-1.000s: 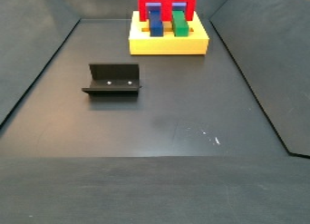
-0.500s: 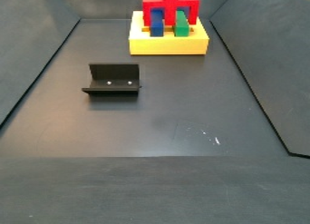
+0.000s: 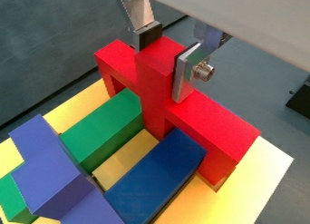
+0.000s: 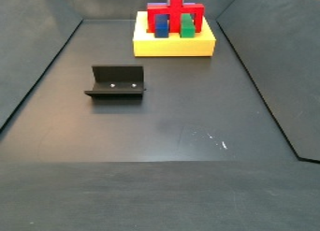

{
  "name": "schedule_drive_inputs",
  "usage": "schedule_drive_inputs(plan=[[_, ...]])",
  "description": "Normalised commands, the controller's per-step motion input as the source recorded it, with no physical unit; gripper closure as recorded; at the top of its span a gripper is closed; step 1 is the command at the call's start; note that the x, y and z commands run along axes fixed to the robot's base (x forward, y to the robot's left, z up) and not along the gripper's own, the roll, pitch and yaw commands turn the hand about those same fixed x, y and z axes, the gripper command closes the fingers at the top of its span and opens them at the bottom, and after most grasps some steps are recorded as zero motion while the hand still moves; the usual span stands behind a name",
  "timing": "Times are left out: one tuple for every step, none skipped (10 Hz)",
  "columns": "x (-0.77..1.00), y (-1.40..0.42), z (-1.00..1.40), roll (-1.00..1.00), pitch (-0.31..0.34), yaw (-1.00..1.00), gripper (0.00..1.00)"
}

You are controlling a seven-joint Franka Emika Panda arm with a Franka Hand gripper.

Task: Pick up the red object. Move up. Place the red object on the fixture. Regrasp the red object. Move to above the board. Insert the red object.
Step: Insert the red object.

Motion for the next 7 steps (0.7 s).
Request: schedule_drive_inputs(plan=[[0.08,0.00,-0.18,-0.10,0.000,-0.17,1.00],[0.07,0.00,-0.15,-0.13,0.000,-0.21,1.00],[0.00,0.00,-0.12,-0.14,0.000,-0.21,1.00],[0.00,0.00,-0.15,-0.12,0.000,-0.14,1.00],[0.10,0.04,-0.35,-0.02,0.000,-0.02,1.00],[0.19,0.00,-0.44,0.00,0.000,0.00,1.00],[0.23,0.00,-0.52,0.00,-0.031,0.01,1.00]])
